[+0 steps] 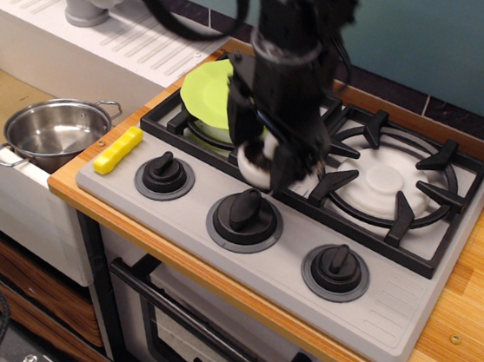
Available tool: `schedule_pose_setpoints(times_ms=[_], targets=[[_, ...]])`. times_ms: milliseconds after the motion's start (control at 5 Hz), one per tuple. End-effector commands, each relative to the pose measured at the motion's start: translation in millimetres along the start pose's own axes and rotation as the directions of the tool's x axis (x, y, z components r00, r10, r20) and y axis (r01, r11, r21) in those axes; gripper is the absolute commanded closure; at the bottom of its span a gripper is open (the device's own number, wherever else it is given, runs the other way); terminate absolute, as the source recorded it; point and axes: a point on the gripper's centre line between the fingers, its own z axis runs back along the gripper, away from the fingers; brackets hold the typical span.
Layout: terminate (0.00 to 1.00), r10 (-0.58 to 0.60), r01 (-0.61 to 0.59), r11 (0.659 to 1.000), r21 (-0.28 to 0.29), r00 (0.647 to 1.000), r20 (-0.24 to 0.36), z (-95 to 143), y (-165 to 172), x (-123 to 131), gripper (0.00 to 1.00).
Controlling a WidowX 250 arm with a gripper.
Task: Put mushroom on plate and fry in pot or pan in sink
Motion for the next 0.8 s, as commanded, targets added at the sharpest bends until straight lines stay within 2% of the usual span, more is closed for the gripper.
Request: schedule_pose_setpoints(times_ms=[0,200,600], targets=[[0.0,-0.078,0.077,0.997,0.017,0.993,0.094,-7,41,17,1.0],[0.0,-0.12,0.118,0.993,0.023,0.987,0.103,-5,60,21,1.0],[0.0,-0.152,0.15,0.988,0.024,0.985,0.077,12,76,26,1.0]])
